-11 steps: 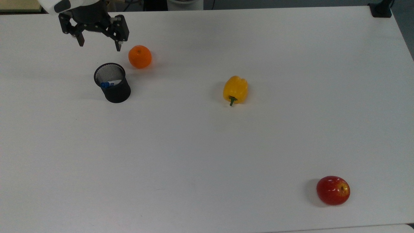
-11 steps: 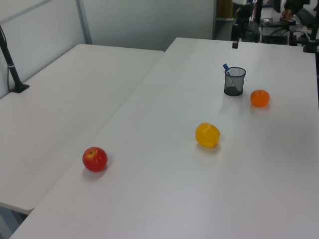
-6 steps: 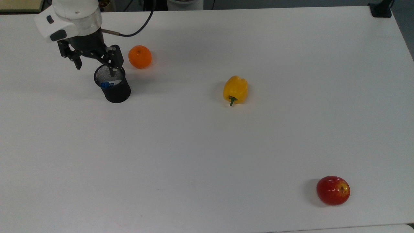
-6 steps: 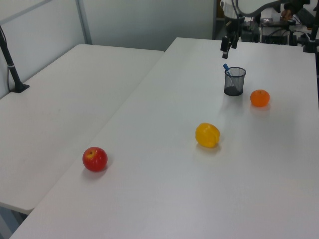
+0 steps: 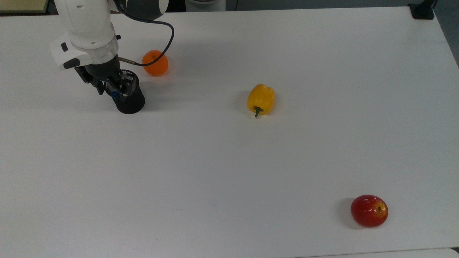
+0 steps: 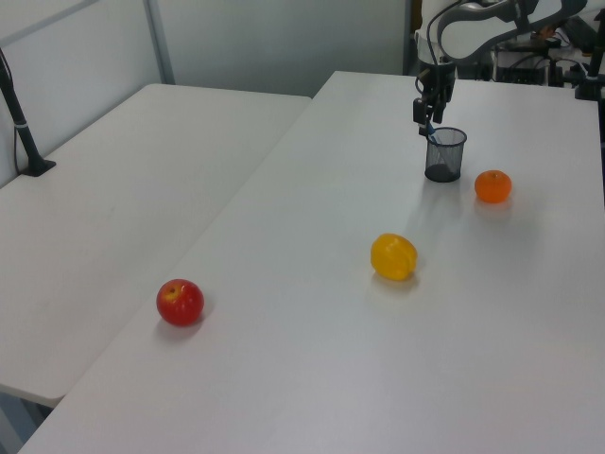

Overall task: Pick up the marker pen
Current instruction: 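Close the gripper on the blue-capped marker, then lift the marker straight up out of the pen cup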

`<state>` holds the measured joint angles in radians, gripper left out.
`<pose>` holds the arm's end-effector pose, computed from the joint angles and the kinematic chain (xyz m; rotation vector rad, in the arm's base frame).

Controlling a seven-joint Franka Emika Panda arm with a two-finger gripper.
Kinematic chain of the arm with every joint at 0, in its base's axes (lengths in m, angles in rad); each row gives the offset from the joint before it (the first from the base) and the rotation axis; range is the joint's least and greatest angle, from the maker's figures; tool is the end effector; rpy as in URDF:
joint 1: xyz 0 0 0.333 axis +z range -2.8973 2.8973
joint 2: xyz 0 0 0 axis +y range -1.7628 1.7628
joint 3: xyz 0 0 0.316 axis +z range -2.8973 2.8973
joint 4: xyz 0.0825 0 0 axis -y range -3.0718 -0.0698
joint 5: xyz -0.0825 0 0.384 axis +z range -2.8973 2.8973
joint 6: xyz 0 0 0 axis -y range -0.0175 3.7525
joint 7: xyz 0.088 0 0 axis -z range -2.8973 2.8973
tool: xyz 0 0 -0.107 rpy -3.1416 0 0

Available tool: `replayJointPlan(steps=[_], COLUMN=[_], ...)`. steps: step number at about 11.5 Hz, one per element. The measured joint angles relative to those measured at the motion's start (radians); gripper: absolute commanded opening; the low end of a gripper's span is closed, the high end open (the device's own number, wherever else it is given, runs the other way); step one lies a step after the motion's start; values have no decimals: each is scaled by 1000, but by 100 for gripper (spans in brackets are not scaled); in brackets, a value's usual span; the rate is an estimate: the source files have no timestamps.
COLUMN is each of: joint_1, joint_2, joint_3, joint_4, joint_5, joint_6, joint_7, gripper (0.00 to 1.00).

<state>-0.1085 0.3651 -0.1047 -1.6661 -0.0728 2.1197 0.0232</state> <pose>0.6533 -0.1374 0.4046 3.0163 -0.2914 0.1214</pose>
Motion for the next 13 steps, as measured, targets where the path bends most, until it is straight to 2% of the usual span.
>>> replayJointPlan(steps=[2, 7, 13], joint_1=[0, 4, 5], joint_2=[0, -1, -10], joint_3=[2, 3, 3], joint_4=[1, 2, 7], joint_5=[0, 1, 2], joint_6=[3, 4, 4], joint_7=[2, 3, 5], gripper=[37, 12, 8])
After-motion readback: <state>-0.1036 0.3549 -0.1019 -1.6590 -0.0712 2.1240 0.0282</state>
